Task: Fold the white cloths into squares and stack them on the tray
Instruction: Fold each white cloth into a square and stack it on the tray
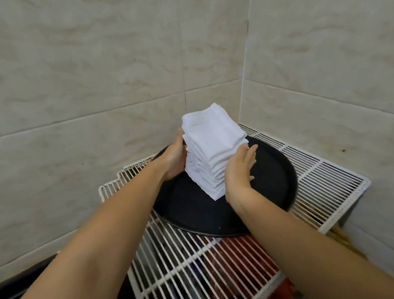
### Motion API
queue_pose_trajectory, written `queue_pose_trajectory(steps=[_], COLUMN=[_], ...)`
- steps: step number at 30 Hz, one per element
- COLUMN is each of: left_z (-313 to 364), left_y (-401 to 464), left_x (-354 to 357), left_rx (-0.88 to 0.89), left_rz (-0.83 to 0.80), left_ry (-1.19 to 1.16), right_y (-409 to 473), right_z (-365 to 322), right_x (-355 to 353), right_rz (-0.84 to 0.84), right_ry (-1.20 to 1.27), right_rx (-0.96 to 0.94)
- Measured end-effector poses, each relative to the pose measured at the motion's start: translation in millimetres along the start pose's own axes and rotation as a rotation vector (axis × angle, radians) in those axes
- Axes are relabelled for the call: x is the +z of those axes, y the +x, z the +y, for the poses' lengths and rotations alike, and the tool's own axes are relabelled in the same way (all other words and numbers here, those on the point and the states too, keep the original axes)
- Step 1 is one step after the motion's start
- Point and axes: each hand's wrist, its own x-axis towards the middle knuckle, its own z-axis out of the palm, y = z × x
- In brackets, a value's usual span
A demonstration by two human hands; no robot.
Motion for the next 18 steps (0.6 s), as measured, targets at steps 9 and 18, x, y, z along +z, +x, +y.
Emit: queue_pose_trajectory(steps=[9,18], left_z=[-4.7,102.1], left_y=[-6.1,25.0], left_x=[-0.5,6.6], left_rx=[0.029,0.064], left_rz=[-0.106,-0.033], left_ry=[0.165,0.439], right_y=[-4.4,6.2], right_z=[-8.6,-19.5], right_x=[9.2,-8.2], right_rz=[0.117,0.114], right_ry=[0.092,0.121], right_rx=[0.049,-0.028])
